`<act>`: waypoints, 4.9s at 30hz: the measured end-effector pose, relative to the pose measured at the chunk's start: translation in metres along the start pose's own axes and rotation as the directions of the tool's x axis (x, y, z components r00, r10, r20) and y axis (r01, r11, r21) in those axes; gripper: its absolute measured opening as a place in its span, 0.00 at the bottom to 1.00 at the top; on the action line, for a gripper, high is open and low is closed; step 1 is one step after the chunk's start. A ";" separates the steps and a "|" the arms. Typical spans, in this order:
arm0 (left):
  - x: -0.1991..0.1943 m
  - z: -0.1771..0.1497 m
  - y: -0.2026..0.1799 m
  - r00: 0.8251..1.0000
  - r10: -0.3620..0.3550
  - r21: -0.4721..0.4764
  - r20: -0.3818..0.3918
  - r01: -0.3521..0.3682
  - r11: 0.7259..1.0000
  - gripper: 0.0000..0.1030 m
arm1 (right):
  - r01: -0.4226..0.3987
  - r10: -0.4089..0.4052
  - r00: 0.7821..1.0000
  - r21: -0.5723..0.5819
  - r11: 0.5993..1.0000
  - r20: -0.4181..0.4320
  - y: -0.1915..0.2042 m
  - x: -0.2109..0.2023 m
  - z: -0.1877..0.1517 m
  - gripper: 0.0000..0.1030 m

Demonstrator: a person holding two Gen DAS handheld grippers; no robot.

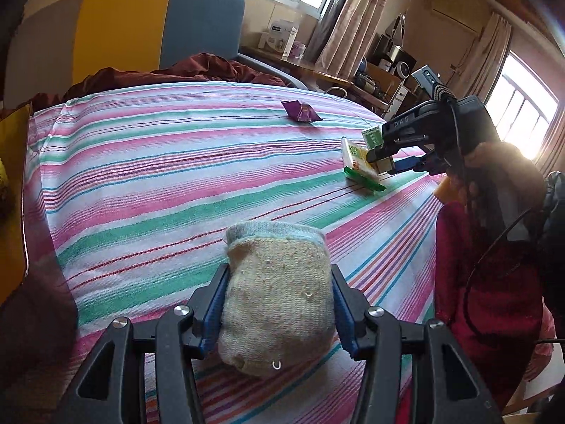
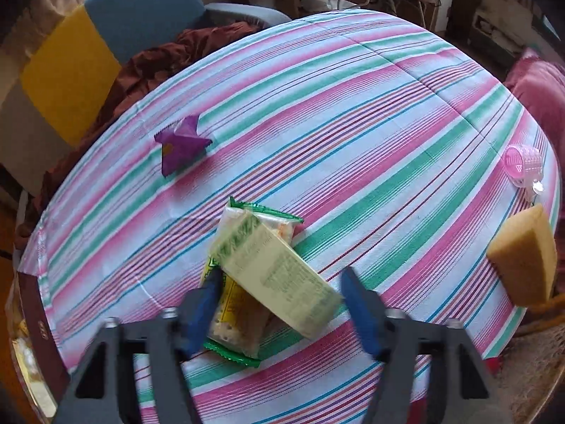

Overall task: Organize objects
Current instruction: 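Hold the beige sock while the right gripper grasps the green tea box, then carry the beige sock over the gold tray while the right gripper holds the tea box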

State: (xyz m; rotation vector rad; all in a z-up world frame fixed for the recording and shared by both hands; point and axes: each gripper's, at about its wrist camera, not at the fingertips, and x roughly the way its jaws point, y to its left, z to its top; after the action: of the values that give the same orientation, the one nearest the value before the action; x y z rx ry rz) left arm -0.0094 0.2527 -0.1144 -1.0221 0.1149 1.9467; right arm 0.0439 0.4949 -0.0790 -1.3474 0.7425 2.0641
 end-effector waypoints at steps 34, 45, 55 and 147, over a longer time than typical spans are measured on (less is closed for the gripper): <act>-0.002 -0.009 -0.007 0.999 0.040 0.053 0.033 -0.041 0.998 0.55 | -0.120 0.151 0.979 -0.220 0.968 0.134 0.045 -0.027 -0.006 0.86; -0.002 -0.009 -0.006 0.999 0.041 0.059 0.032 -0.043 0.997 0.55 | -0.242 0.253 0.967 -0.206 0.948 0.032 0.056 -0.023 -0.005 0.90; -0.002 -0.009 -0.004 0.999 0.038 0.060 0.034 -0.040 0.997 0.55 | -0.138 0.136 0.990 -0.257 0.956 -0.026 0.104 0.026 0.001 0.74; -0.132 0.036 0.191 0.914 0.401 -0.432 -0.060 -0.386 0.815 0.52 | 0.203 -0.055 0.970 -0.663 0.720 0.238 0.162 0.039 -0.030 0.31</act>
State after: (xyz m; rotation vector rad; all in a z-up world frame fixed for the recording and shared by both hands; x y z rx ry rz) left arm -0.1421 0.0678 -0.0567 -1.3365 -0.1518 2.4389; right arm -0.0659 0.3683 -0.1020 -1.4544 -0.2604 2.4138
